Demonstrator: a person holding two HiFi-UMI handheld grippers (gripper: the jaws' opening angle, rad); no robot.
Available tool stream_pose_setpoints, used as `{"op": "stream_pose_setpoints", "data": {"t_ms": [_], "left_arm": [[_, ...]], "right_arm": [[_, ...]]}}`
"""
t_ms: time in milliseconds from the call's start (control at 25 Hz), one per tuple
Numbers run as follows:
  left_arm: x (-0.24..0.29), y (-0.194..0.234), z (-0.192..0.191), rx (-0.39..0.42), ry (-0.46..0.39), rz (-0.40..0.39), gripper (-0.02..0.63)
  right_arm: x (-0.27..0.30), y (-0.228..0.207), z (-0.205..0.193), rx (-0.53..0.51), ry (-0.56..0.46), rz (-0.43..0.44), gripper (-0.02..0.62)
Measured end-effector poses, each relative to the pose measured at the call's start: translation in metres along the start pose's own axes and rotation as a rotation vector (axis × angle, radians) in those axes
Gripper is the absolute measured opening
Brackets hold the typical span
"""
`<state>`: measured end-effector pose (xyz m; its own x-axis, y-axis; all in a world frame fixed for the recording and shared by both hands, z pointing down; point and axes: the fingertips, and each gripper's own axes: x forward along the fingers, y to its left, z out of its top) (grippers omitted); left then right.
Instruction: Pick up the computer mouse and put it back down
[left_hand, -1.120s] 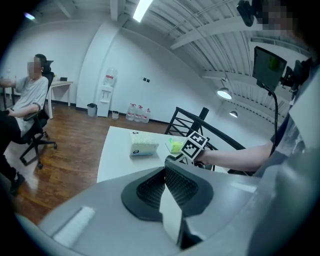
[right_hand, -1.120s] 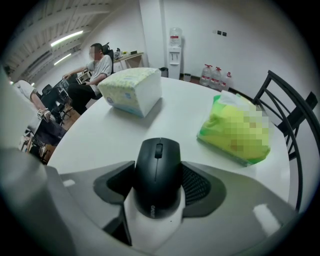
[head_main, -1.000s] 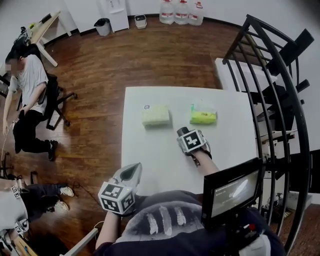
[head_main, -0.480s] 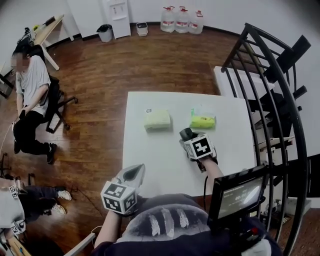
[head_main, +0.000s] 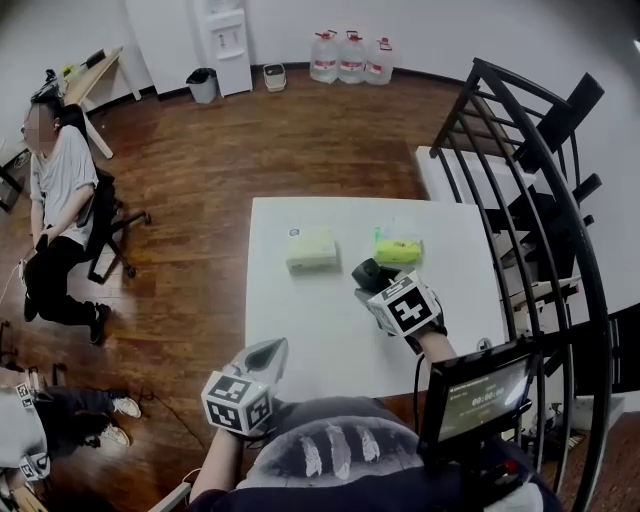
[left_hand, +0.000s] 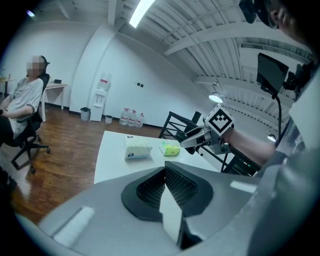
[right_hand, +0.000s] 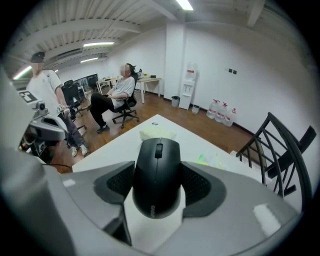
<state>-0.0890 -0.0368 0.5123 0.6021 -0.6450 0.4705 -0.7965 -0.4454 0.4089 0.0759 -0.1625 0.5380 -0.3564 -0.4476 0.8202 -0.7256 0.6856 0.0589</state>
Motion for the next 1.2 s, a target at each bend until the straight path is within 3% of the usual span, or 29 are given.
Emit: {"op": "stream_pose_setpoints", "data": {"t_ms": [560,960,1200], "left_arm": [[-0.018,-0.012,0.004,0.025,-0.013,-0.014,0.015],[-0.033,-0.018,0.000,0.036,-0.031,-0.015,0.015],[-0.040,-0.028,-0.004,0.059,-0.035,-0.055,0.015]], "right_arm": [[-0.084,0.047,0.048,-0.280,-0.056,0.066,0.296],[-0.125,0.067,0.056,-0.360,-0.112,0.061,0.296],[-0.148,0.090,0.053,-0.413,-0.103,0.051,0.296]]}}
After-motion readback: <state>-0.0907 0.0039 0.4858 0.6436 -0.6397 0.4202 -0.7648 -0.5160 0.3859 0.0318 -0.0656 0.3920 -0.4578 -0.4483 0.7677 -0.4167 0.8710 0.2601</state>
